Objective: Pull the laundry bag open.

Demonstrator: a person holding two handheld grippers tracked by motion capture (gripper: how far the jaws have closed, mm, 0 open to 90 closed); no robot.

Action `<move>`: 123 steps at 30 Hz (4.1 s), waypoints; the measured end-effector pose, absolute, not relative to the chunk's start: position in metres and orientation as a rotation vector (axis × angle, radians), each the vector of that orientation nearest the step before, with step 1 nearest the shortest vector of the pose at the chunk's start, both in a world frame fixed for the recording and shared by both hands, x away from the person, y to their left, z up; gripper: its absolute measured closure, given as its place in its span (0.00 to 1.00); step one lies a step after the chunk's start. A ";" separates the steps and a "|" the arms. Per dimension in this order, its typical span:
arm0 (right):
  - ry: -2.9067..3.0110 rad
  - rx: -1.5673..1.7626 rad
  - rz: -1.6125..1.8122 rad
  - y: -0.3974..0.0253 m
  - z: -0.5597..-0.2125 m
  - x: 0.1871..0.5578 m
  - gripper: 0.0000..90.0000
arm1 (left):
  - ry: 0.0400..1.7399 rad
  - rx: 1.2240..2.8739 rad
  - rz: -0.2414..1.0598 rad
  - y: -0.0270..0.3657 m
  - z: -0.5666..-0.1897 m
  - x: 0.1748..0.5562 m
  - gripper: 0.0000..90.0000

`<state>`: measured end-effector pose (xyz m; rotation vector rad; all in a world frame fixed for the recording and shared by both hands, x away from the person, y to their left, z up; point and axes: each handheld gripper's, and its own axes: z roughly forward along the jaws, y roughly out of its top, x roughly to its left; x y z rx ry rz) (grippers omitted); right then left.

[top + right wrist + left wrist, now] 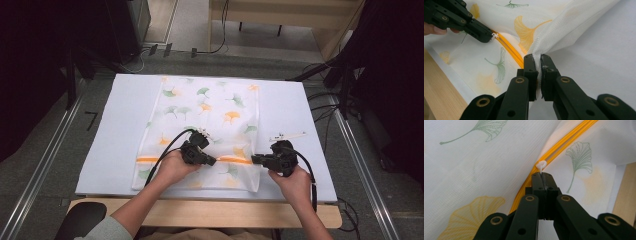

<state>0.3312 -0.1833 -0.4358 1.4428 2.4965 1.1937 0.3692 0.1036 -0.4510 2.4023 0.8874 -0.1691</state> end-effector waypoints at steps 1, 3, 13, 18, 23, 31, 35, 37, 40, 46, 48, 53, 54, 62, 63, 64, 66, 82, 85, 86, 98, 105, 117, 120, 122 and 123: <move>2.496 1.441 1.195 -0.183 -0.436 0.331 0.96 | 0.889 2.399 -0.171 0.104 -0.451 0.369 1.00; 2.496 1.440 1.193 -0.183 -0.436 0.331 0.96 | 0.887 2.403 -0.169 0.104 -0.450 0.369 1.00; 2.500 1.447 1.192 -0.184 -0.436 0.331 0.96 | 0.876 2.404 -0.160 0.104 -0.448 0.367 1.00; 2.501 1.447 1.191 -0.184 -0.436 0.331 0.96 | 0.876 2.415 -0.151 0.106 -0.446 0.366 1.00; 2.501 1.448 1.198 -0.185 -0.436 0.331 0.96 | 0.890 2.419 -0.147 0.111 -0.446 0.367 1.00; 2.504 1.451 1.194 -0.185 -0.437 0.331 0.96 | 0.893 2.408 -0.149 0.121 -0.442 0.368 1.00; 2.506 1.450 1.194 -0.185 -0.437 0.331 0.96 | 0.896 2.417 -0.155 0.124 -0.443 0.368 1.00; 2.506 1.446 1.195 -0.185 -0.437 0.331 0.96 | 0.912 2.411 -0.153 0.126 -0.444 0.368 1.00; 2.509 1.446 1.197 -0.185 -0.437 0.331 0.96 | 0.920 2.422 -0.145 0.128 -0.442 0.368 1.00; 2.512 1.440 1.190 -0.185 -0.437 0.331 0.96 | 0.917 2.419 -0.140 0.135 -0.440 0.368 1.00; 2.517 1.437 1.187 -0.185 -0.437 0.331 0.96 | 0.921 2.408 -0.148 0.136 -0.441 0.367 1.00; 2.520 1.436 1.189 -0.185 -0.438 0.332 0.96 | 0.920 2.402 -0.157 0.137 -0.445 0.367 1.00; 2.520 1.436 1.191 -0.185 -0.438 0.332 0.96 | 0.924 2.400 -0.160 0.137 -0.445 0.367 1.00; 2.521 1.434 1.193 -0.186 -0.437 0.332 0.96 | 0.931 2.401 -0.149 0.140 -0.443 0.367 1.00; 2.521 1.434 1.194 -0.186 -0.437 0.332 0.96 | 0.933 2.397 -0.149 0.141 -0.443 0.367 1.00; 2.522 1.433 1.195 -0.186 -0.437 0.332 0.96 | 0.925 2.407 -0.147 0.143 -0.442 0.367 1.00; 2.522 1.433 1.196 -0.186 -0.437 0.332 0.96 | 0.940 2.397 -0.150 0.144 -0.443 0.367 1.00; 2.543 1.421 1.168 -0.187 -0.437 0.334 0.96 | 1.007 2.379 -0.151 0.164 -0.443 0.366 1.00; 2.548 1.417 1.167 -0.188 -0.437 0.335 0.96 | 1.022 2.369 -0.151 0.170 -0.443 0.366 1.00; 2.548 1.423 1.165 -0.187 -0.437 0.336 0.96 | 1.020 2.377 -0.155 0.172 -0.443 0.367 1.00; 2.566 1.411 1.168 -0.185 -0.437 0.338 0.96 | 1.061 2.358 -0.150 0.187 -0.439 0.364 1.00; 2.560 1.410 1.169 -0.184 -0.436 0.338 0.96 | 1.060 2.380 -0.134 0.193 -0.438 0.365 1.00; 2.560 1.418 1.166 -0.186 -0.437 0.338 0.96 | 1.068 2.392 -0.110 0.204 -0.437 0.359 1.00; 2.565 1.418 1.163 -0.185 -0.437 0.338 0.96 | 1.072 2.383 -0.112 0.209 -0.437 0.360 1.00; 2.565 1.414 1.162 -0.185 -0.437 0.338 0.96 | 1.073 2.379 -0.114 0.210 -0.437 0.360 1.00; 2.563 1.412 1.164 -0.184 -0.437 0.338 0.96 | 1.080 2.372 -0.114 0.210 -0.438 0.360 1.00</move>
